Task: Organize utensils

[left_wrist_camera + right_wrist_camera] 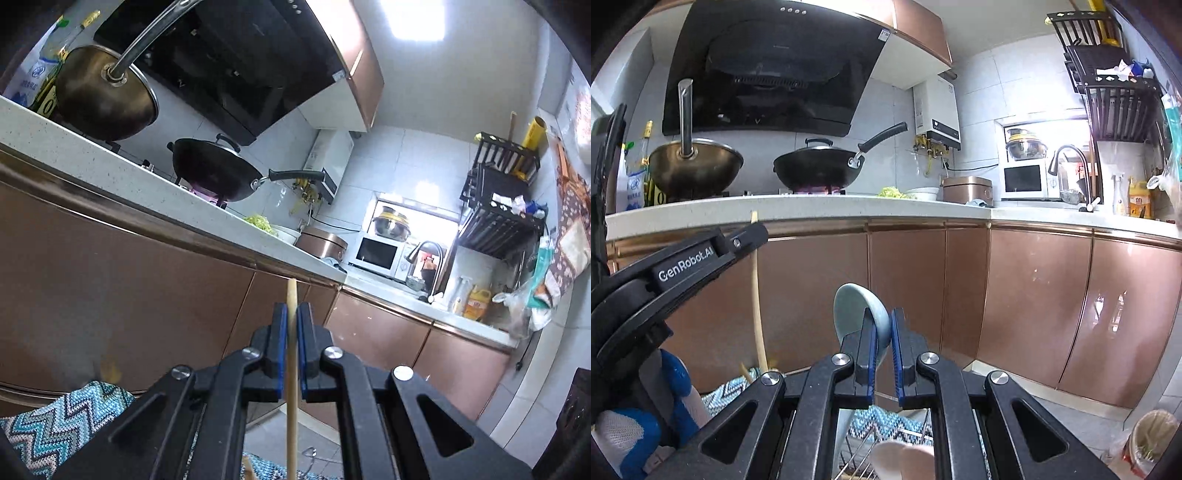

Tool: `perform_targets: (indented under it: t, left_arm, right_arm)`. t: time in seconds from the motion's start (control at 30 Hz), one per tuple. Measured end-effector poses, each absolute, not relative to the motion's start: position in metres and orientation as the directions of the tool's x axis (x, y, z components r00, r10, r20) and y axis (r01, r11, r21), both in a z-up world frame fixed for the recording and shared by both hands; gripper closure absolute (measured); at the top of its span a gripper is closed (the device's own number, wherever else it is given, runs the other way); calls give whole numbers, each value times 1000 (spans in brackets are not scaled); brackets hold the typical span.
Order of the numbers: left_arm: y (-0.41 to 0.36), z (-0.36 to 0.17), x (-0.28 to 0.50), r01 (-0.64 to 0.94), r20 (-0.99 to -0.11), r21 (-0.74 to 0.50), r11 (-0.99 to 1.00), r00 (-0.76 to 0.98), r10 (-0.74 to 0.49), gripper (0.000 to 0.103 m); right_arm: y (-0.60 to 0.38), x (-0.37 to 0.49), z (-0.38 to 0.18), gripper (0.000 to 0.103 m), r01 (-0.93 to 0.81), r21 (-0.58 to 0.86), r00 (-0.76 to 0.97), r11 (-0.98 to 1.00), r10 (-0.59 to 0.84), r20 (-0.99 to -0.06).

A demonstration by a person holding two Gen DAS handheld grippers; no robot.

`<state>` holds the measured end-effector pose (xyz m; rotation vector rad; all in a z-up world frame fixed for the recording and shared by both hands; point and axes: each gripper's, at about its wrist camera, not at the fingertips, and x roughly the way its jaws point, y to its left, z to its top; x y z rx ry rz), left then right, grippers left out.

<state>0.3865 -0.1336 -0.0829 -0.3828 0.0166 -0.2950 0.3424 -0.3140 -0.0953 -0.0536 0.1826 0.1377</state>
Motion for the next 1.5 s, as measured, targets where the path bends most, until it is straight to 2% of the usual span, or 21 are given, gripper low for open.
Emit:
perform_targets:
  t: [0.13, 0.2, 0.3, 0.37, 0.5, 0.6, 0.67, 0.87, 1.13, 1.27, 1.5]
  left_arm:
    - [-134, -89, 384, 286, 12, -356, 889, 953, -302, 96]
    - [-132, -89, 381, 282, -3, -353, 892, 953, -302, 94]
    - [-127, -86, 374, 275, -15, -350, 896, 954, -299, 83]
    - [-122, -82, 369, 269, -23, -350, 897, 955, -295, 75]
    - [-110, -69, 355, 246, -58, -351, 904, 957, -283, 60]
    - [-98, -57, 337, 216, -104, -335, 917, 959, -264, 52]
    - [-91, -51, 326, 196, -146, -320, 927, 957, -253, 43]
    - [-68, -36, 281, 162, -251, -243, 956, 942, -223, 33]
    - [-46, -19, 204, 111, -289, -113, 987, 947, -139, 28]
    - [-39, -14, 171, 90, -298, -83, 992, 948, -111, 21]
    - [-32, -3, 121, 82, -260, -39, 996, 962, -89, 15]
  right_arm:
    - [-317, 335, -103, 93, -144, -31, 973, 989, 135, -187]
    - [-320, 333, -102, 87, -143, -12, 972, 990, 138, -190]
    - [-325, 325, -97, 76, -128, 7, 976, 992, 127, -177]
    - [-328, 317, -90, 64, -115, 18, 979, 993, 116, -165]
    - [-333, 298, -76, 56, -80, 43, 985, 996, 86, -148]
    - [-335, 280, -64, 43, -42, 68, 989, 997, 52, -138]
    - [-336, 267, -58, 29, -19, 79, 989, 997, 30, -143]
    - [-328, 229, -45, 2, 45, 90, 982, 995, -28, -187]
    - [-308, 169, -33, 0, 70, 58, 971, 996, -55, -231]
    - [-304, 137, -32, 0, 98, 38, 967, 995, -86, -239]
    - [-295, 101, -34, 0, 106, 28, 962, 994, -95, -255]
